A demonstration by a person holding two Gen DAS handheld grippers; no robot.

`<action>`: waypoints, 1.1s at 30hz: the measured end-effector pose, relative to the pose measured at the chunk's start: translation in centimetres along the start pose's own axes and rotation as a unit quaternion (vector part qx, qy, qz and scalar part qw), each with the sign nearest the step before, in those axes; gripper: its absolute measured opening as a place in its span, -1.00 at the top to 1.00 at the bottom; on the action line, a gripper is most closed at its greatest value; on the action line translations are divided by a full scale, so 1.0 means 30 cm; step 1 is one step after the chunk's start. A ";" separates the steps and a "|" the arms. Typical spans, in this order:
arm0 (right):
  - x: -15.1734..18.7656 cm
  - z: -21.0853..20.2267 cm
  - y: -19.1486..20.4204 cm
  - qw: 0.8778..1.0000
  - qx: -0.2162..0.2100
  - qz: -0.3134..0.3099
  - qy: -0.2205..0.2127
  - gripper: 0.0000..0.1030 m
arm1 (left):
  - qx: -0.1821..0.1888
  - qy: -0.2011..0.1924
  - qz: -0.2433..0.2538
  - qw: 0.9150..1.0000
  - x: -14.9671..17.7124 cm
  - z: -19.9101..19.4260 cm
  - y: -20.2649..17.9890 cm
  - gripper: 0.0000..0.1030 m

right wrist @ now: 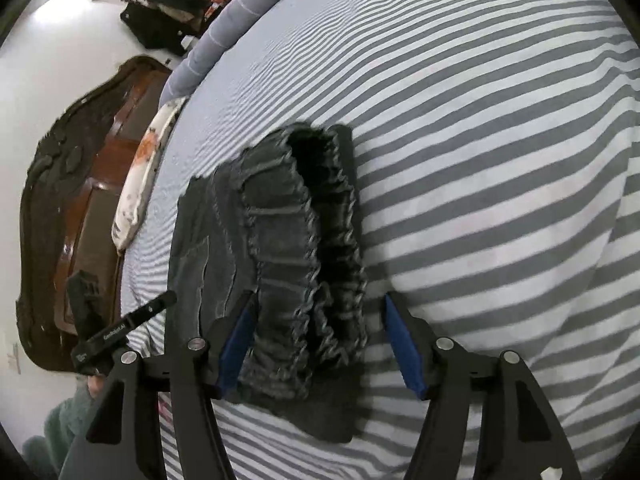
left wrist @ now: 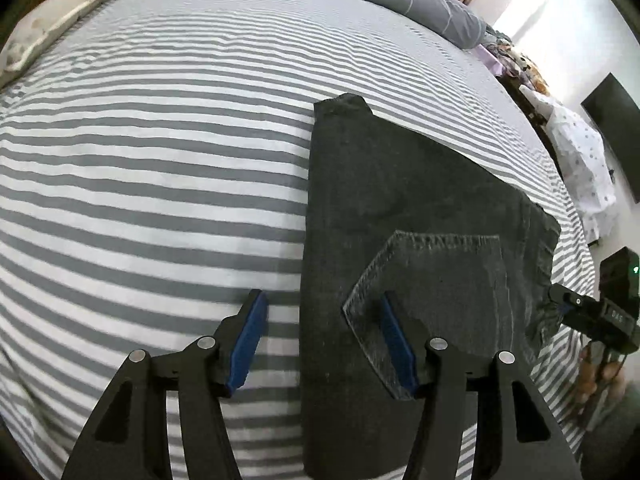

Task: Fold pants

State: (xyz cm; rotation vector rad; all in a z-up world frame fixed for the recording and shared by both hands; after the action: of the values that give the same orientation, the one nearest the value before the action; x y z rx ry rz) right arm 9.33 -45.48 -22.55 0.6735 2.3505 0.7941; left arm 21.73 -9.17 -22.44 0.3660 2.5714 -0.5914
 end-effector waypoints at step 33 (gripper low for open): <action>-0.029 0.060 0.137 0.997 -0.065 0.031 0.006 0.48 | 0.052 -0.030 -0.030 0.998 -0.037 -0.006 -0.036 0.70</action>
State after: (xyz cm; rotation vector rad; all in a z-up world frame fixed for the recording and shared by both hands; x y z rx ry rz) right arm 12.23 -42.45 -20.74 0.6896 2.2743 0.9714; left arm 22.21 -10.18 -21.37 0.3015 2.5086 -0.7476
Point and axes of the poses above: each gripper's, at about its wrist camera, not at the fingertips, and z roughly the way its jaws point, y to its left, x to its underside, the point moved 3 cm from there along z, roughly the way its jaws point, and after that the axes turned 8 degrees about -y, right-handed, at the moved point
